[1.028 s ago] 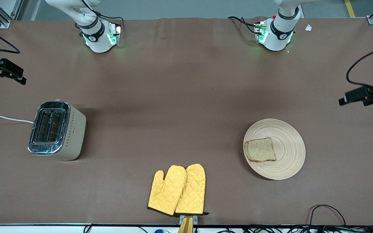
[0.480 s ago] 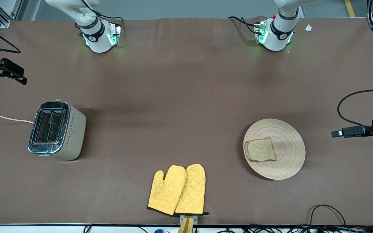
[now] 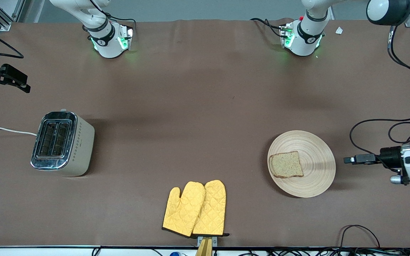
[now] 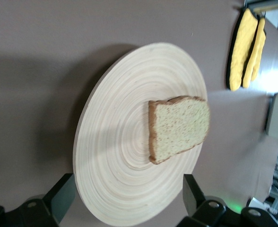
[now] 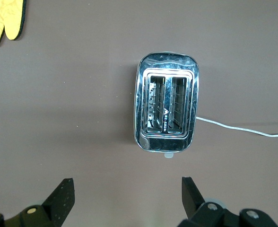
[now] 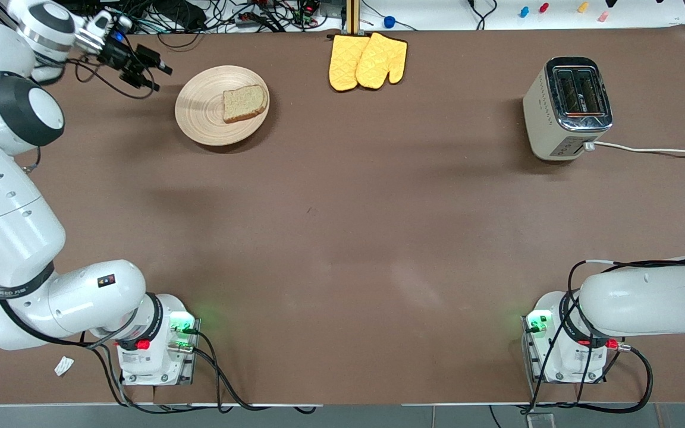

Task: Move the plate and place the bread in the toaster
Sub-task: 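Move the left gripper down toward the wooden plate's rim, then close the left gripper on the wooden plate's rim, then slide the wooden plate with the left gripper toward the toaster, then release the plate with the left gripper while the right gripper reaches the toaster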

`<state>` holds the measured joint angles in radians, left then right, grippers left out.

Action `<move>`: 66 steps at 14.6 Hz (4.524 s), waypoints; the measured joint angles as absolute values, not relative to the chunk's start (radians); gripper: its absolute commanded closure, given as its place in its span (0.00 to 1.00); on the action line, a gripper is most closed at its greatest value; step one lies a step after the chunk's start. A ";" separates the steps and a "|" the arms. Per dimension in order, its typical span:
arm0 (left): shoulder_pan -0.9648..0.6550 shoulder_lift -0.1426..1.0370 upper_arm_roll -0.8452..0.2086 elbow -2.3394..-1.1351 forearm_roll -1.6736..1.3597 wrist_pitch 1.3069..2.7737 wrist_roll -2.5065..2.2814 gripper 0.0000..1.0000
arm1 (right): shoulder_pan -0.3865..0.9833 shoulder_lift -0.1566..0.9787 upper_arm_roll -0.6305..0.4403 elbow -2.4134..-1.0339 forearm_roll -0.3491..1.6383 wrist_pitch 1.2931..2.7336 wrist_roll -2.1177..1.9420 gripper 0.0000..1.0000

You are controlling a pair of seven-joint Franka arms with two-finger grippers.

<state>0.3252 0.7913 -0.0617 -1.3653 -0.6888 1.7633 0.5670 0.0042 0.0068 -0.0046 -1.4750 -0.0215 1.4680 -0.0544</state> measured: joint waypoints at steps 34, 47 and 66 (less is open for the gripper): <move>0.348 0.940 -0.135 -1.349 -0.803 1.768 0.763 1.00 | 0.013 0.007 -0.009 -1.475 -0.021 1.480 -0.053 0.00; -0.019 0.945 -0.312 -1.362 -0.906 1.958 0.603 1.00 | 0.013 0.007 -0.009 -1.475 -0.021 1.494 -0.052 0.00; -0.228 0.939 -0.279 -1.412 -1.054 2.287 0.526 0.00 | 0.025 0.111 -0.006 -1.552 0.084 1.556 0.012 0.00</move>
<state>-0.2282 0.9393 -0.2793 -1.4123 -1.0536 2.2867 0.5265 0.0249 0.1113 -0.0060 -1.5524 0.0840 1.5562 0.0122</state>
